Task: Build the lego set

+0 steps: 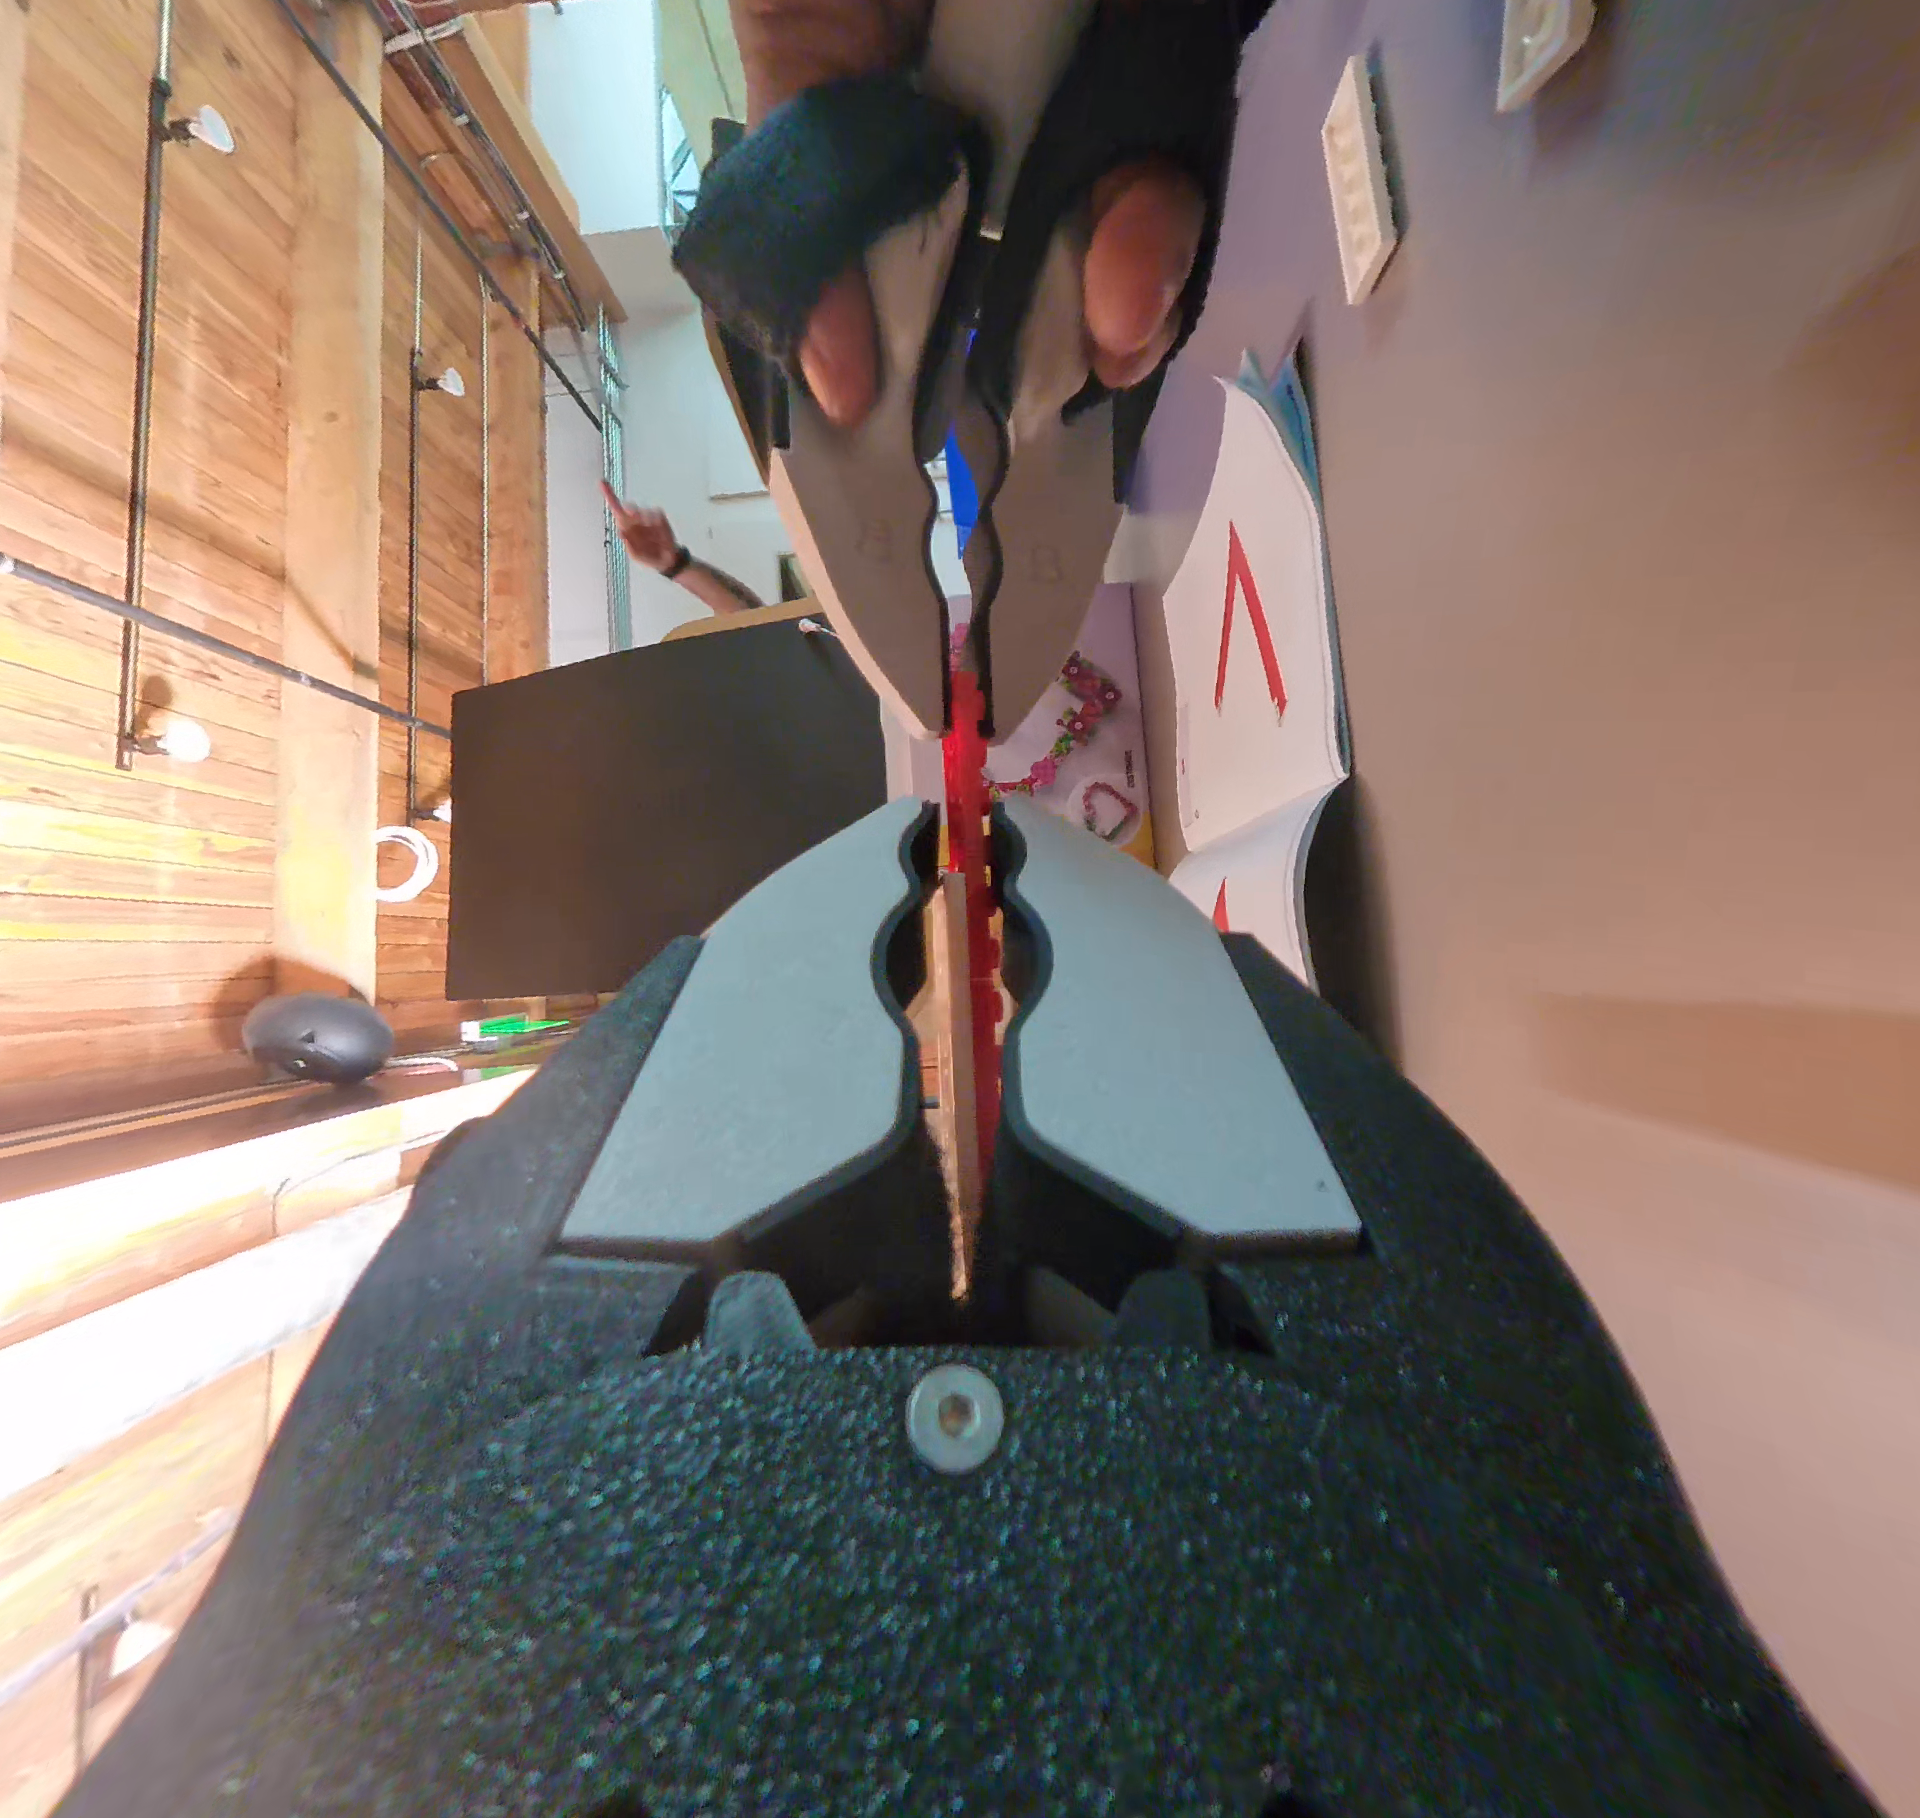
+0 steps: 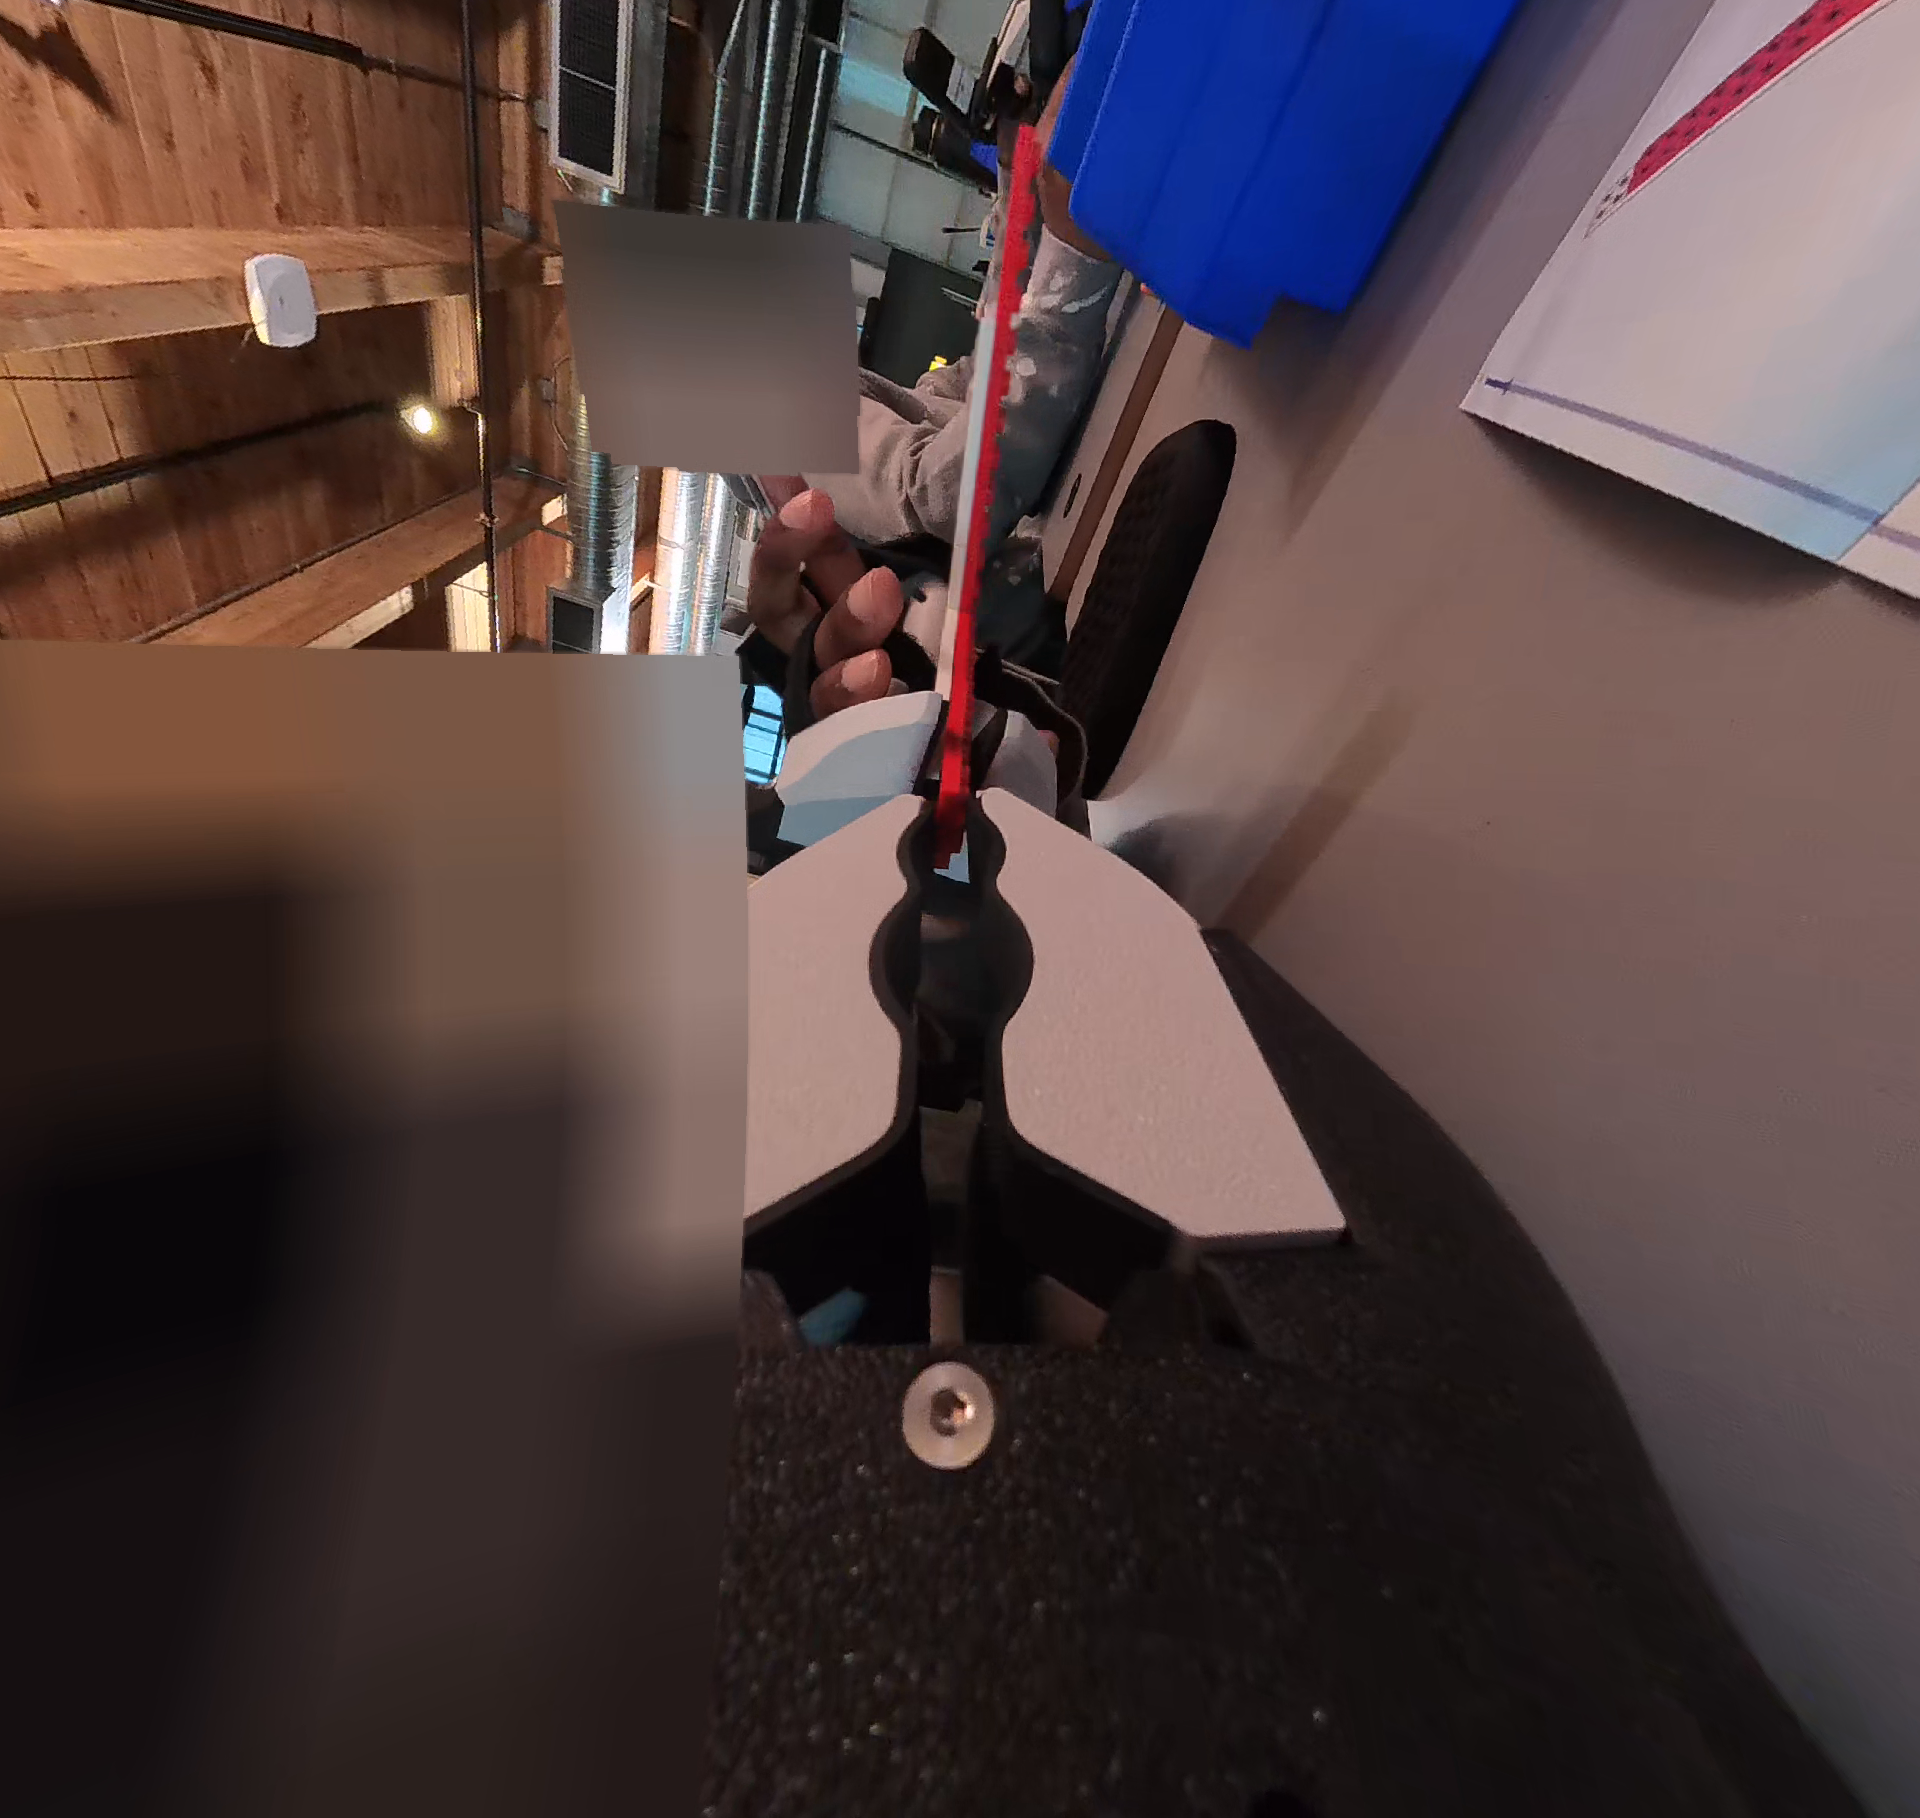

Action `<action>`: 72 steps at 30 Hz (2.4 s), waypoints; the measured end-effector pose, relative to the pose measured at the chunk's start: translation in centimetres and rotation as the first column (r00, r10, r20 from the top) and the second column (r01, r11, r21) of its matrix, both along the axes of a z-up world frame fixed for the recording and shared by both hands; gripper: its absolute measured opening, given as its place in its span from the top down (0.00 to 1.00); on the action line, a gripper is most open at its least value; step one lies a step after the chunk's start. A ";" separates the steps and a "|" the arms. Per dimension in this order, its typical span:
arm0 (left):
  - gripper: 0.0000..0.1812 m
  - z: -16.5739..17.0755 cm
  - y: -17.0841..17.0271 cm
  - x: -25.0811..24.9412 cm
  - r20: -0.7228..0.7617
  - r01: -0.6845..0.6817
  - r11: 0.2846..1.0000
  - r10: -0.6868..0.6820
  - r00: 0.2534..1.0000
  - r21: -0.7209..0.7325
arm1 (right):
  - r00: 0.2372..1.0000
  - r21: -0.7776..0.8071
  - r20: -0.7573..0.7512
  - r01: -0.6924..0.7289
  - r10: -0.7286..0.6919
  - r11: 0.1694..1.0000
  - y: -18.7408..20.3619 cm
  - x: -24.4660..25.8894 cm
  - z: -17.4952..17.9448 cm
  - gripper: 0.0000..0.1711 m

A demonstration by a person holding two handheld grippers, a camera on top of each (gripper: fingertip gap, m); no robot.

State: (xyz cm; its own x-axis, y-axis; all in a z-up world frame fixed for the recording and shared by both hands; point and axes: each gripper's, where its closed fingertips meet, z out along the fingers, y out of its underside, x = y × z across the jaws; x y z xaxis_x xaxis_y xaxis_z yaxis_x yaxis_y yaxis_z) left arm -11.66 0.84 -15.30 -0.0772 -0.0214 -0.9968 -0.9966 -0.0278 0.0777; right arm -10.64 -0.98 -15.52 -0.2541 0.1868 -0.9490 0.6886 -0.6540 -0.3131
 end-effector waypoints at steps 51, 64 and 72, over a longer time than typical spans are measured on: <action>0.96 -0.1 0.2 -0.7 0.256 -0.039 0.999 0.039 0.966 -0.003 | 0.998 -0.164 -0.010 0.065 -0.067 0.984 0.9 0.6 0.5 0.95; 0.96 -0.1 0.3 -0.8 0.221 -0.035 0.999 0.038 0.975 -0.016 | 0.997 -0.159 -0.075 0.004 -0.016 0.987 0.7 1.8 1.2 0.85; 0.96 0.5 -0.3 -1.0 0.169 -0.034 0.999 0.035 0.985 -0.011 | 0.976 0.563 -0.195 0.031 0.096 0.826 2.0 8.5 -0.8 0.76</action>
